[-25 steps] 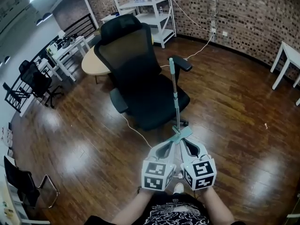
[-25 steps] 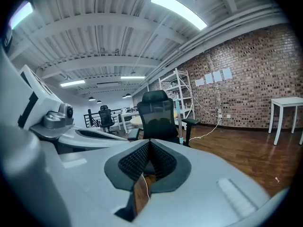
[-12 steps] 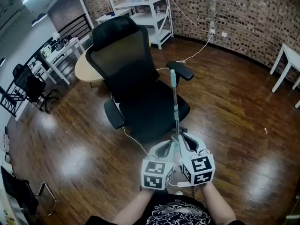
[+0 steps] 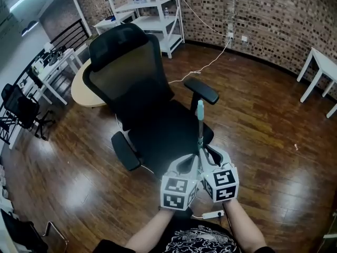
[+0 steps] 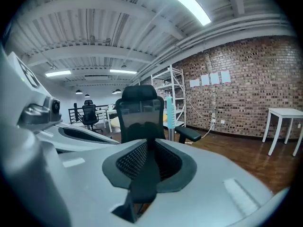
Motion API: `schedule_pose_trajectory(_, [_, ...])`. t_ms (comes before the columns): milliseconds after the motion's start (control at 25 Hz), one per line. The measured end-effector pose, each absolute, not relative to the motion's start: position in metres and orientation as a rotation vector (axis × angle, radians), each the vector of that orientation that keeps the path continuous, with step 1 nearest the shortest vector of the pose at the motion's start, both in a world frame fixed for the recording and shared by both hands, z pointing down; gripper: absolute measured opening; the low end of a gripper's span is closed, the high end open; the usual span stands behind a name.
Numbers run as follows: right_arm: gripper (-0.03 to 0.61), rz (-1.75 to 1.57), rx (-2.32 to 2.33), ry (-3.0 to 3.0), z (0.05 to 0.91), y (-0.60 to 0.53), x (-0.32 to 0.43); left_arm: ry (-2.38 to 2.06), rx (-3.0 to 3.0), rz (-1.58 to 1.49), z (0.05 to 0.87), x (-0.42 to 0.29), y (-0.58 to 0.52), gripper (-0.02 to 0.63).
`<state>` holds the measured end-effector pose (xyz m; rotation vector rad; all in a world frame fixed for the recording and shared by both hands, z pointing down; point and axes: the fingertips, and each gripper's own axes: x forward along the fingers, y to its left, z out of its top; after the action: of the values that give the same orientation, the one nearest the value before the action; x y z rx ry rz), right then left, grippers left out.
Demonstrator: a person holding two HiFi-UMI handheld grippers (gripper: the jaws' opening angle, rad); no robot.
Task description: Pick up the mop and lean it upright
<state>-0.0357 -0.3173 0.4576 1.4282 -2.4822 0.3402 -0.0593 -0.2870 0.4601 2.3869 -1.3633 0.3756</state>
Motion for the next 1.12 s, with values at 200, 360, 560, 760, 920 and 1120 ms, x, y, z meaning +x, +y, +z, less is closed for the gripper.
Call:
schedule_pose_trajectory(200, [0.089, 0.362, 1.464, -2.413, 0.478, -0.365, -0.040, -1.344, 2.382, 0.379, 0.465, -0.077, -0.317, 0.003])
schedule_pose_trajectory(360, [0.126, 0.396, 1.488, -2.377, 0.490, -0.395, -0.042, -1.341, 2.366, 0.383, 0.469, -0.091, -0.335, 0.003])
schedule_pose_trajectory(560, [0.161, 0.424, 1.495, -2.336, 0.512, -0.426, -0.041, -1.329, 2.359, 0.396, 0.478, -0.099, -0.355, 0.003])
schedule_pose_trajectory(760, [0.183, 0.456, 1.511, -2.281, 0.533, -0.449, -0.040, -1.312, 2.357, 0.417, 0.483, -0.104, -0.368, 0.003])
schedule_pose_trajectory(920, [0.171, 0.459, 1.519, -2.250, 0.547, -0.465, -0.040, -1.303, 2.357, 0.432, 0.488, -0.109, -0.379, 0.003])
schedule_pose_trajectory(1120, [0.100, 0.418, 1.529, -2.251, 0.546, -0.470, -0.039, -1.297, 2.341, 0.430, 0.495, -0.115, -0.387, 0.003])
